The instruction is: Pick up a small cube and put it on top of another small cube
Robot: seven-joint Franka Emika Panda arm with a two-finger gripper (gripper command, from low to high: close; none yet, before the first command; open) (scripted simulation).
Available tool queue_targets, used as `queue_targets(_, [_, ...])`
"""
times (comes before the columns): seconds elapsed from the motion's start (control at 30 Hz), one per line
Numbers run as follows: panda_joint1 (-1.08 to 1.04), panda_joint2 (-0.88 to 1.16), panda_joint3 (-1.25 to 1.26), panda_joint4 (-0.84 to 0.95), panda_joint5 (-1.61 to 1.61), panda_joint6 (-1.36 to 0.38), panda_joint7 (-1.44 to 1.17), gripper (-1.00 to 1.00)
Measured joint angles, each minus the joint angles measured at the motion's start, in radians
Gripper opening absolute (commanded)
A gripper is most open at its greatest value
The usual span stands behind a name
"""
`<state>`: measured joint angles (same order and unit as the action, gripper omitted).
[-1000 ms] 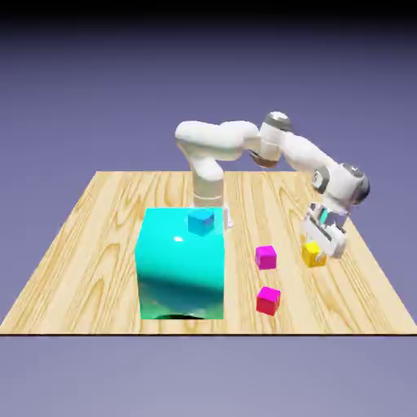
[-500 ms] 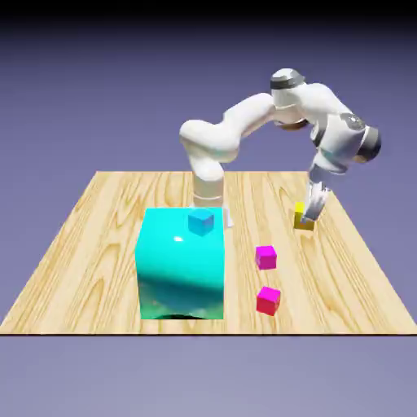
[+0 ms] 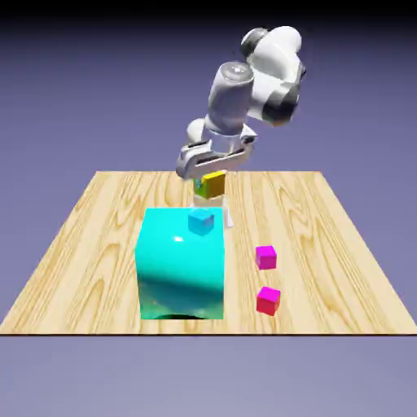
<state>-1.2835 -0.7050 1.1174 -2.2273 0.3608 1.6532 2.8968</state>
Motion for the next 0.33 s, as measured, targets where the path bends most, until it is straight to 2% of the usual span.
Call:
queue_targets(0.1, [0.006, 0.003, 0.044, -0.109, 0.028, 0.113, -0.002, -1.0])
queue_targets(0.13, [0.007, 0.003, 0.051, -0.126, 0.033, 0.131, -0.002, 1.0])
queue_targets(0.2, [0.007, 0.003, 0.051, -0.126, 0.034, 0.13, -0.002, 1.0])
queue_targets(0.33, [-0.001, 0.0, -0.008, 0.019, -0.004, -0.021, 0.0, 1.0])
